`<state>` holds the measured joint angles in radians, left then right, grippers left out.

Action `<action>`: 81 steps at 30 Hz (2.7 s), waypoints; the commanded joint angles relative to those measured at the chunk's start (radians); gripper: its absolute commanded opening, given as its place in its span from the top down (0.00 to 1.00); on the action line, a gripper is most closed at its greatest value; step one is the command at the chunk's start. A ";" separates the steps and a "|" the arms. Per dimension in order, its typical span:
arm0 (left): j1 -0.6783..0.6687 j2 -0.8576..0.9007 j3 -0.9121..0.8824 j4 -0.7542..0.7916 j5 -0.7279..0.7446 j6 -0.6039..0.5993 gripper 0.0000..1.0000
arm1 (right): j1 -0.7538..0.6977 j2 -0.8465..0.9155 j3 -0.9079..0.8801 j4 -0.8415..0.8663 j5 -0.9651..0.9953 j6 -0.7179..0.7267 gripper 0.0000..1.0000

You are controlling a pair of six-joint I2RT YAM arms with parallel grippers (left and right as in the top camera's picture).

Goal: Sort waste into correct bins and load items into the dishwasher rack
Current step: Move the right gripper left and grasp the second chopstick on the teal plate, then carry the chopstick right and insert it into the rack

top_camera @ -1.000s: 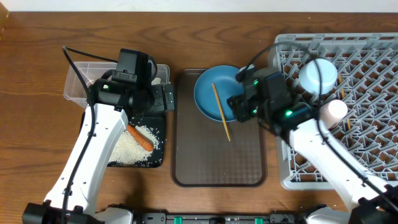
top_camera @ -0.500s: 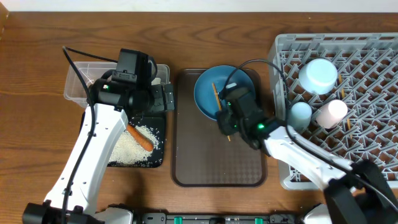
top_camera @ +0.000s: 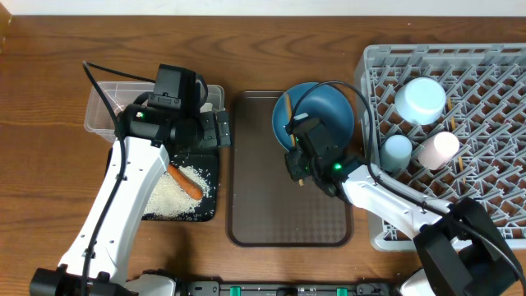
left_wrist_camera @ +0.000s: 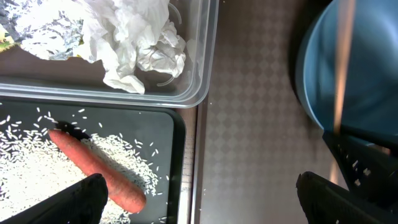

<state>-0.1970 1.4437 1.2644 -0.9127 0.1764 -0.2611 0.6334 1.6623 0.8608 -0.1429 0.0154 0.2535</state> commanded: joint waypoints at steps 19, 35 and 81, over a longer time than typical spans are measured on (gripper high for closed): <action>0.004 0.003 -0.009 -0.003 -0.009 0.006 0.00 | -0.018 -0.228 0.010 -0.037 0.041 -0.031 0.99; 0.004 0.003 -0.009 -0.003 -0.010 0.006 0.00 | -0.297 -0.626 0.009 -0.624 0.130 -0.050 0.99; 0.004 0.003 -0.009 -0.003 -0.009 0.006 0.00 | -0.355 -0.534 0.153 -0.594 -0.353 -0.022 0.50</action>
<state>-0.1970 1.4437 1.2644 -0.9131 0.1764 -0.2615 0.2363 1.1183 1.0027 -0.7494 -0.2481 0.2012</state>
